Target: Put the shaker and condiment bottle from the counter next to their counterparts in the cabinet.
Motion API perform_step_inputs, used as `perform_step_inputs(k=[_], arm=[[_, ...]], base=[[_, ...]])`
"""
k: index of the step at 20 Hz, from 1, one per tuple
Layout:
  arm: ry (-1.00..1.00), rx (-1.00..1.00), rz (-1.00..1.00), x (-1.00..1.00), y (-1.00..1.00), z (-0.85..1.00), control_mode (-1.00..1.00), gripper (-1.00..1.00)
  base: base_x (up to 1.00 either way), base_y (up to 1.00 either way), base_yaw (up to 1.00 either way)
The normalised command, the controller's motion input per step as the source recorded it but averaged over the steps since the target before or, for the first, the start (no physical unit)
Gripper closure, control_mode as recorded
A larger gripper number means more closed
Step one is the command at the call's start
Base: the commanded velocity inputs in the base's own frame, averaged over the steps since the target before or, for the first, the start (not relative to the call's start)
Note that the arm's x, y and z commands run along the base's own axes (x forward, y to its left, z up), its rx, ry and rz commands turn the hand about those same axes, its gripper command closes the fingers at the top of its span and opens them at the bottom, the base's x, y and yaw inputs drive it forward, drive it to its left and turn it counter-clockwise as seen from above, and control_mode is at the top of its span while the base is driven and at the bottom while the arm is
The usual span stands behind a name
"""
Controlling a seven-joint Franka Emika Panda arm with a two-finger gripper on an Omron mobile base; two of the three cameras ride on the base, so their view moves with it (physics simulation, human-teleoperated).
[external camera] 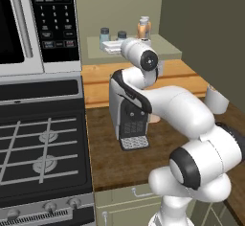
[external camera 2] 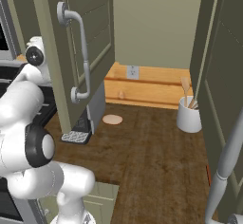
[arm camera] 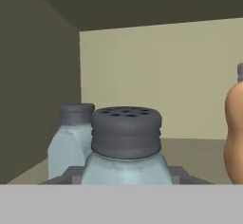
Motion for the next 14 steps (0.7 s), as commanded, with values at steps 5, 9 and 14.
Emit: perform_step_inputs(k=[5, 9, 14], arm=[[0.00, 0.00, 0.03, 0.02, 0.00, 0.00, -1.00, 1.00], [0.00, 0.00, 0.02, 0.01, 0.00, 0.00, -1.00, 1.00], [0.00, 0.00, 0.01, 0.07, 0.01, 0.00, -1.00, 1.00]], base=[[0.00, 0.00, 0.00], [0.00, 0.00, 0.00], [0.00, 0.00, 0.00]])
